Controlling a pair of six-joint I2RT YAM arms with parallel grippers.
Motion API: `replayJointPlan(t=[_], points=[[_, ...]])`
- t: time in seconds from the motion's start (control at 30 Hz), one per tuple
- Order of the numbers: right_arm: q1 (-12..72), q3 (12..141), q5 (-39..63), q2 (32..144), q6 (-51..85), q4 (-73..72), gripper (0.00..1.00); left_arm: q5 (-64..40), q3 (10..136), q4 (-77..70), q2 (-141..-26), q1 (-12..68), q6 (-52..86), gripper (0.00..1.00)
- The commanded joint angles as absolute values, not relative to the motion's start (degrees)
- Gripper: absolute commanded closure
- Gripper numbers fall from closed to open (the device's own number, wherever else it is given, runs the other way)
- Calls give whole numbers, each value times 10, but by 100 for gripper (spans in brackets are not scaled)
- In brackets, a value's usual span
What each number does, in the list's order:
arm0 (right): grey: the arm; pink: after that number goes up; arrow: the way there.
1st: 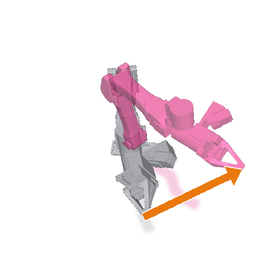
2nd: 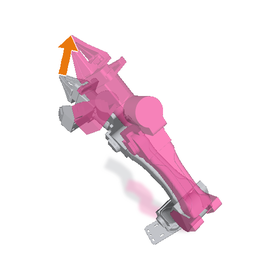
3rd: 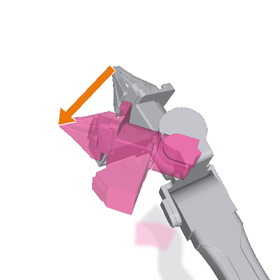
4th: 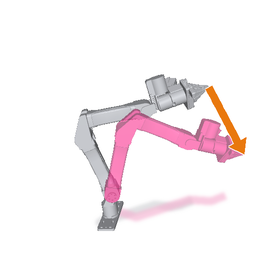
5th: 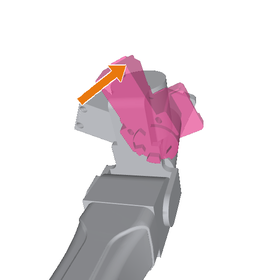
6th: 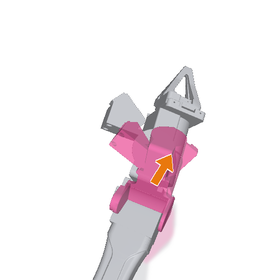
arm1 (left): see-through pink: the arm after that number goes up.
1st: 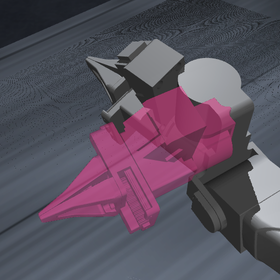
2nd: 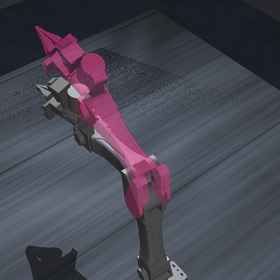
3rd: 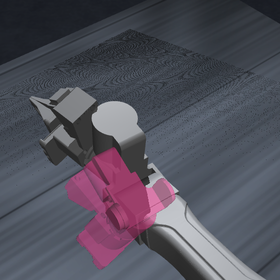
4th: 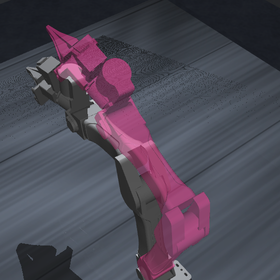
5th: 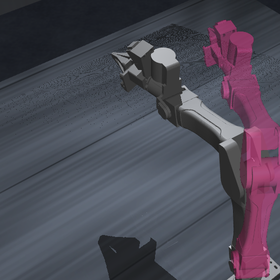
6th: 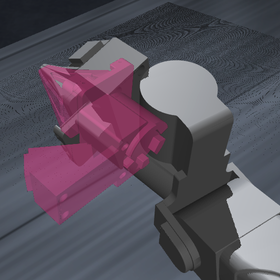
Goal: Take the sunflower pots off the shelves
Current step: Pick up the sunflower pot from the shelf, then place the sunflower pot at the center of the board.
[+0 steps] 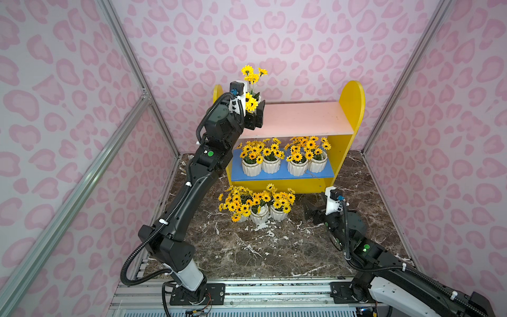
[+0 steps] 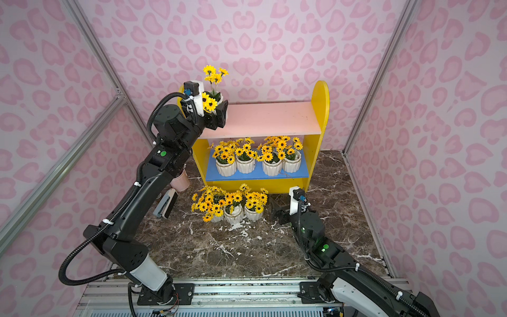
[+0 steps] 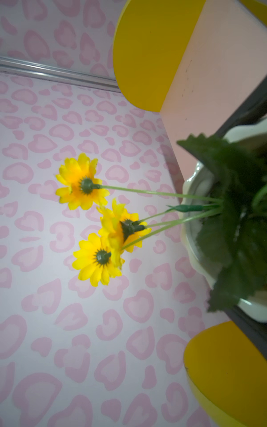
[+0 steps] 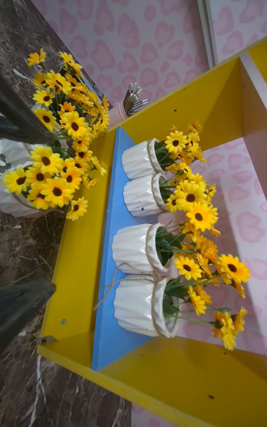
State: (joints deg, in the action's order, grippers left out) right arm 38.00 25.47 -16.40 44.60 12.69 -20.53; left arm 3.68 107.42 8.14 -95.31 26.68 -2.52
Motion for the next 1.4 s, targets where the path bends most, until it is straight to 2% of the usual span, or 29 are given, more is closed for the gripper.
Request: replayJointPlan(t=[0.0,0.17,0.3,0.6,0.7,1.0,1.23,1.37], points=[[341,309,-158,464,167,-160,6,17,1037,30,-914,290,-25,96],[220,398,-70,513,222,-96,7,47,876,-54,-820,357,-25,96],[158,433,-40,539,236,-80,7,74,754,-116,-753,414,3,96],[47,428,26,533,278,-91,7,199,516,-242,-714,589,43,96],[40,416,25,519,280,-97,7,212,482,-278,-748,623,64,96],[22,378,-23,461,276,-65,7,178,507,-405,-940,678,73,96],[-78,374,-1,416,305,-43,8,161,500,-534,-1054,693,85,96],[-93,366,23,409,311,-55,8,170,501,-599,-1130,694,78,96]])
